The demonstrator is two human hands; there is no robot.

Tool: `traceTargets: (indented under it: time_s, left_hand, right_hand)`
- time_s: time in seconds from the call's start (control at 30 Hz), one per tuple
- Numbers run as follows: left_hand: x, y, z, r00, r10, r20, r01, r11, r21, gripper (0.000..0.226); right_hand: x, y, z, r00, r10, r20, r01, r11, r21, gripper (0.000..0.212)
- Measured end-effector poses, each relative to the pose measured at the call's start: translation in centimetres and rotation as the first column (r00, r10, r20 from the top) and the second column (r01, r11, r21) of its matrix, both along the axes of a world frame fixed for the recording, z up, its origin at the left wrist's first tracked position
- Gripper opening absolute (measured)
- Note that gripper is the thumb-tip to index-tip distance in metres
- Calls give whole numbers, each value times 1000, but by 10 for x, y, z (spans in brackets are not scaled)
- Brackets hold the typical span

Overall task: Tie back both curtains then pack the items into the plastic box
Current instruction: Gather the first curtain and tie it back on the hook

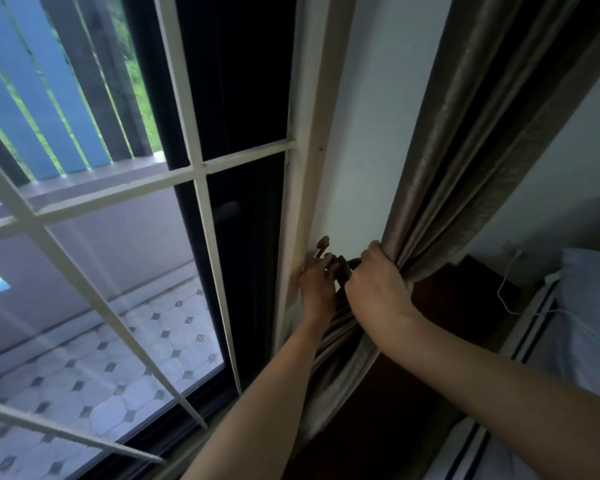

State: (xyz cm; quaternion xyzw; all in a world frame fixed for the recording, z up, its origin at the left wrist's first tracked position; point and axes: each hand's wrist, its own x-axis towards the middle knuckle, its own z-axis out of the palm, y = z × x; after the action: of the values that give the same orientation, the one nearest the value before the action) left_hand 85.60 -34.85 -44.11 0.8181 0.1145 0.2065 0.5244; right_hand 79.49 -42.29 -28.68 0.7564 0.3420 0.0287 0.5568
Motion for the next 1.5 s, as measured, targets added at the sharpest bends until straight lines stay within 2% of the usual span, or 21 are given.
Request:
traceTargets:
  time_s: [0.07,0.13,0.23,0.33,0.37,0.47,0.53,0.67,0.8,0.87,0.9,0.93,0.97,1.03,1.07,1.13,1.2,1.23,1.37,1.43,1.5]
  left_hand:
    - [1,5,-3,999,-47,23,42,984,175,23]
    - [1,10,-6,994,-98,48,80,951,299,25]
    - [2,13,-9,989,-143,21,129,940,317,31]
    - [3,19,-21,981,-193,10,149,790,595,38]
    - [5,20,-27,975,-220,3,170,762,624,40]
    - [5,21,-27,969,-242,-46,213,728,652,36]
    - [0,21,-19,973,-219,-80,215,713,668,47]
    - [-8,18,-7,973,-194,-123,222,663,715,38]
    - [-6,15,-10,960,-100,-263,264,642,720,44]
    - [-11,12,-6,937,-66,-344,312,599,738,57]
    - [-16,10,-4,928,-42,-371,327,575,750,64]
    - [-24,8,-2,926,-23,-376,323,562,762,67]
    - [-33,7,0,939,-31,-344,298,574,762,67]
    - [-52,8,7,969,-143,-201,244,664,706,59]
    - [-60,10,11,969,-219,-115,238,701,673,52]
    - [-75,17,25,958,-280,58,177,738,651,36]
    - [-84,24,40,937,-278,213,74,751,656,25]
    - [-86,27,46,923,-282,263,41,749,661,22]
    - [-87,37,54,912,-297,284,1,693,721,21]
    - [-86,38,59,916,-297,271,-8,660,751,22]
    - [-85,34,66,918,-300,258,-11,632,775,26]
  right_hand:
    - [0,0,2,1000,0,-21,-1,1000,-10,44]
    - [1,0,-1,1000,-11,-27,10,1000,-8,34]
    - [3,0,-8,1000,-31,1,30,999,25,16]
    - [1,-1,-10,999,-33,30,32,998,47,16]
    - [0,-1,-7,999,-27,25,26,999,44,17]
    - [0,-1,-1,1000,5,4,-5,1000,-15,35]
    - [3,-3,-3,1000,17,9,-17,999,-36,43]
    - [13,-9,-20,996,-5,90,8,999,-36,26]
    - [15,-13,-22,995,10,100,-10,1000,-4,28]
    - [12,-20,-23,996,13,91,-19,997,71,32]
    - [9,-24,-25,995,28,91,-44,982,181,33]
    - [5,-30,-29,993,64,97,-94,933,348,32]
    - [0,-38,-34,988,114,102,-152,831,535,31]
    - [-13,-59,-49,962,256,92,-217,517,828,29]
    - [-21,-71,-55,954,284,97,-205,379,902,28]
    - [-33,-92,-63,980,182,76,-99,121,988,32]
    - [-31,-110,-68,999,36,-15,19,-102,995,33]
    - [-28,-114,-67,998,3,-57,57,-173,983,32]
    - [-13,-99,-63,974,107,-201,224,-306,925,32]
    - [-6,-82,-68,912,136,-387,402,-493,772,32]
    - [3,-66,-71,775,224,-591,527,-745,409,27]
